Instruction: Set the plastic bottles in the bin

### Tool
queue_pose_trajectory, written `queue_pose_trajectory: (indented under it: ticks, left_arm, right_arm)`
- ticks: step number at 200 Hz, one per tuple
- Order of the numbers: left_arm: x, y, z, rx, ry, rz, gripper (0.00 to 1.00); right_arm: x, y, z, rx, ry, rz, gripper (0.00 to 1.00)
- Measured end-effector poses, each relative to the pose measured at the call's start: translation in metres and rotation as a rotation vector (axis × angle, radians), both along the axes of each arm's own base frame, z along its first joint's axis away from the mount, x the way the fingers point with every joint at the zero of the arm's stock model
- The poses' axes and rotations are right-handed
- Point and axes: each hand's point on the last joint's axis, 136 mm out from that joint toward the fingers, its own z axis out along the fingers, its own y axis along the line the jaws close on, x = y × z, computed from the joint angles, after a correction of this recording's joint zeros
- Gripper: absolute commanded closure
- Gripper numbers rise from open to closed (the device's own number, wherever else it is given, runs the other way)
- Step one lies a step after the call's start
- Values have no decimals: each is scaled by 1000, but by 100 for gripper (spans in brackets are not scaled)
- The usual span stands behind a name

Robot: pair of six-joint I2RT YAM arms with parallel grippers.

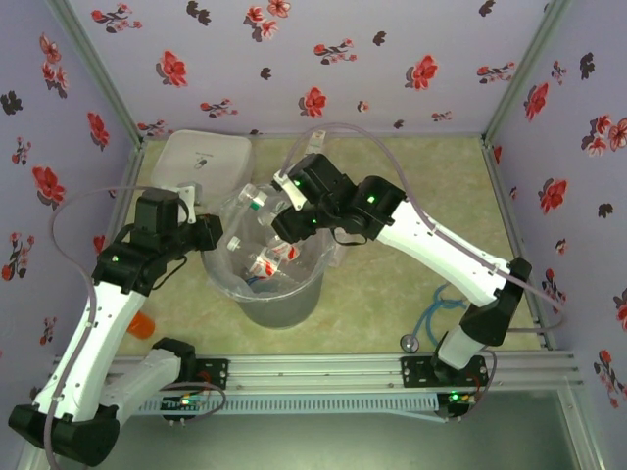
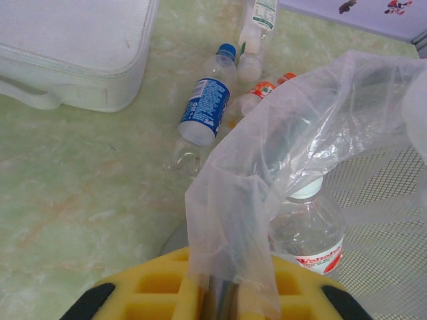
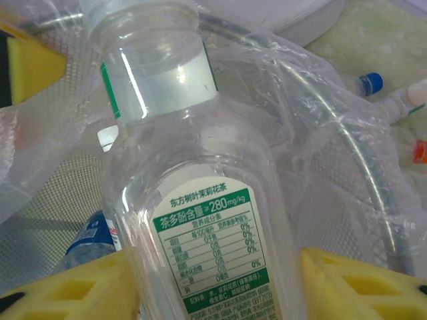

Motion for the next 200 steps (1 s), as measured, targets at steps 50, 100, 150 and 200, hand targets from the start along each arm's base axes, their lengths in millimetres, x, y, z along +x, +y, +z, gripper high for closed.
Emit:
queue_pose_trajectory:
  ticks: [50,100,150,200]
  left_arm:
    - [0,0,0,1,-2,-1,97]
    - [-1,1,0,1,-6,-1,97]
    - [1,1,0,-1,-4,-3,97]
    - [2,7,-1,9,0,1,97]
  right_arm:
    - [2,-2,2,-6,-9,-11,24]
    - [-1,-8,26,40,-45,-14,22]
    - [-5,-60,82,144,-188,-119,19]
    - [18,-171,74,198,-229,-445,5]
